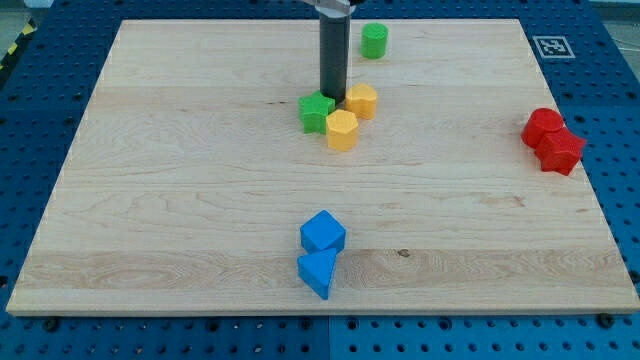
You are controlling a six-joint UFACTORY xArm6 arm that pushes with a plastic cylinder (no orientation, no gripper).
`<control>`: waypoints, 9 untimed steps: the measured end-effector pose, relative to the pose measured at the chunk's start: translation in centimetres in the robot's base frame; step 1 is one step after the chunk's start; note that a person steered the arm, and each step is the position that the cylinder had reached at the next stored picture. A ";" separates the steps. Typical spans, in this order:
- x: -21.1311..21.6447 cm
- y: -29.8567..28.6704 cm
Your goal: Move the green star to the center of the board
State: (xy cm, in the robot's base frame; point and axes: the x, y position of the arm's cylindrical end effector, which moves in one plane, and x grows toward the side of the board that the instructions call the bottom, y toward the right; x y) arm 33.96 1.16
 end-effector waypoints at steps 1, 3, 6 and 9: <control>-5.7 0.0; -6.5 5.7; -3.8 7.5; 4.7 -1.4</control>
State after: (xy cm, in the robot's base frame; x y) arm 38.70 -0.20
